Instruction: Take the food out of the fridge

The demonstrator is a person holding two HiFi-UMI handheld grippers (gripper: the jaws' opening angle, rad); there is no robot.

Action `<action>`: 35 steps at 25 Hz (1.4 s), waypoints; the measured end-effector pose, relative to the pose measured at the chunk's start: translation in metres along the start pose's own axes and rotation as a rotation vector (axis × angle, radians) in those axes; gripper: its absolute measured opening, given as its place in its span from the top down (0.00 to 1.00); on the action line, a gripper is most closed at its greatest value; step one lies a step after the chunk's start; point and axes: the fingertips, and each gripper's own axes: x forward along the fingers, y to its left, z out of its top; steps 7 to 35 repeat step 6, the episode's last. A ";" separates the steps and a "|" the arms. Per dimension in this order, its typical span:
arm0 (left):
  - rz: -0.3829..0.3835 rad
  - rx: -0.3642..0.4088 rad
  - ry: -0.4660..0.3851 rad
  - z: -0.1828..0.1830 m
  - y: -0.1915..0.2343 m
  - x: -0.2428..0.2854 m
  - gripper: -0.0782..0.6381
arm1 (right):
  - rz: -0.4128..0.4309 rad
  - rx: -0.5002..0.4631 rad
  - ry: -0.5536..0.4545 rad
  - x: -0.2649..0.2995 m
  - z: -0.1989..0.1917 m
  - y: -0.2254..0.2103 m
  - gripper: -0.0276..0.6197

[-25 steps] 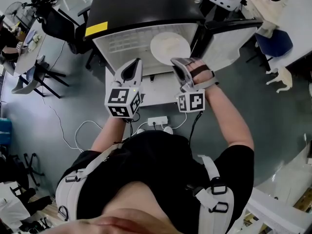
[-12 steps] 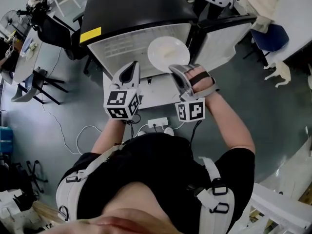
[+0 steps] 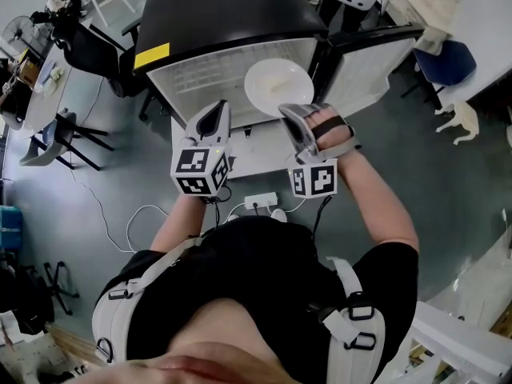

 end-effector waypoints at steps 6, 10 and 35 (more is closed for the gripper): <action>0.001 0.001 0.001 0.001 0.004 -0.003 0.89 | -0.001 -0.003 -0.007 0.004 0.009 0.000 0.92; 0.001 0.001 0.001 0.001 0.004 -0.003 0.89 | -0.001 -0.003 -0.007 0.004 0.009 0.000 0.92; 0.001 0.001 0.001 0.001 0.004 -0.003 0.89 | -0.001 -0.003 -0.007 0.004 0.009 0.000 0.92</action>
